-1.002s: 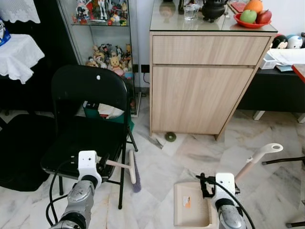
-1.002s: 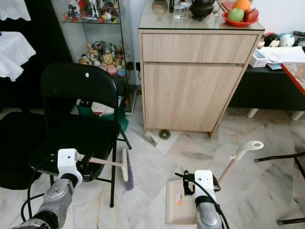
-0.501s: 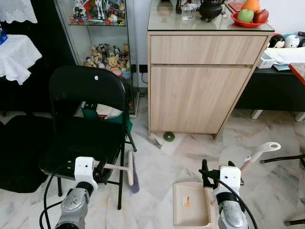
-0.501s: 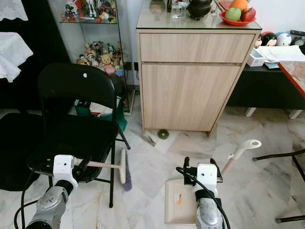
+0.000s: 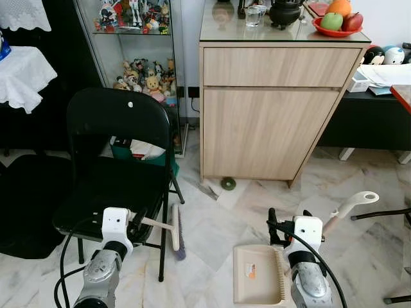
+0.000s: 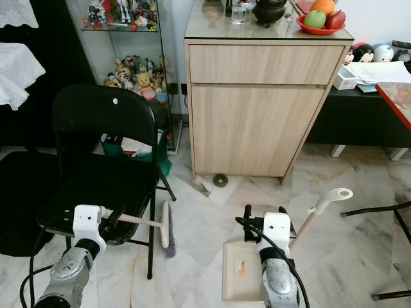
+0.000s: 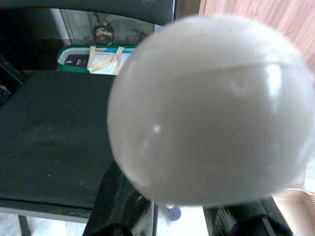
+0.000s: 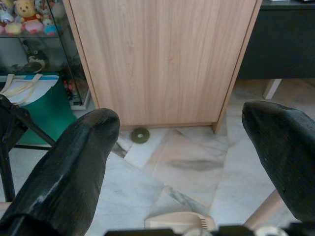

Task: Sweep floor

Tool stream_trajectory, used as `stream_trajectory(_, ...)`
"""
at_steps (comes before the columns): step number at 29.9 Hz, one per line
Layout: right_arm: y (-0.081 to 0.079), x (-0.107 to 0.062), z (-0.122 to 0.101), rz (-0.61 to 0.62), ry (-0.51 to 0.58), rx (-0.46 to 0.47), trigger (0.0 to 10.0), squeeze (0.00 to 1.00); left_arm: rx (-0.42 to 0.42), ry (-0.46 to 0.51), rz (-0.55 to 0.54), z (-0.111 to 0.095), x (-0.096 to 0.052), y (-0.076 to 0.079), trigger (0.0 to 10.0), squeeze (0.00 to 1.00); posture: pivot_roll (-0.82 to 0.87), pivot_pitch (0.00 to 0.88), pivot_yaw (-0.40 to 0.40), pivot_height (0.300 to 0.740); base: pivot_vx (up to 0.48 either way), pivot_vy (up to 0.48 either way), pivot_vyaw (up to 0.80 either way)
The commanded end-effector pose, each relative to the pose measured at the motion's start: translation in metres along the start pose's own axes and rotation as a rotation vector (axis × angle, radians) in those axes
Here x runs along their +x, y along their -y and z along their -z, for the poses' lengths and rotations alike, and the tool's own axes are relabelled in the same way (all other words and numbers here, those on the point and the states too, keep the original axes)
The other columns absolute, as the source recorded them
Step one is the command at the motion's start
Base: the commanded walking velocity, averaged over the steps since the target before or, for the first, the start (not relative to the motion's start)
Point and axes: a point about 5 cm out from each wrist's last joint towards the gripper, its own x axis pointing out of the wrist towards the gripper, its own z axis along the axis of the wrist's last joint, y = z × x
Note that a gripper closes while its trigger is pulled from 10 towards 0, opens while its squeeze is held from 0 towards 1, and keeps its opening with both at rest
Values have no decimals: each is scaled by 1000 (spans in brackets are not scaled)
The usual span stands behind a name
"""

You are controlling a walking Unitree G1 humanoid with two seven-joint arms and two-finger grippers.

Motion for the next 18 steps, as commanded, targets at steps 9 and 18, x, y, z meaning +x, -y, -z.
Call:
stream_trajectory(9,3,3,-7,-1,18,2,10000,0,23,31,-14,-6,2,-2,10000,0,-60,21,7,740,0,-217,0)
stream_trajectory(18,3,7,-13,-8,29,8,10000,0,20,28,-17,-5,2,-1,10000,0,-58,22,4,740,0,-341,0)
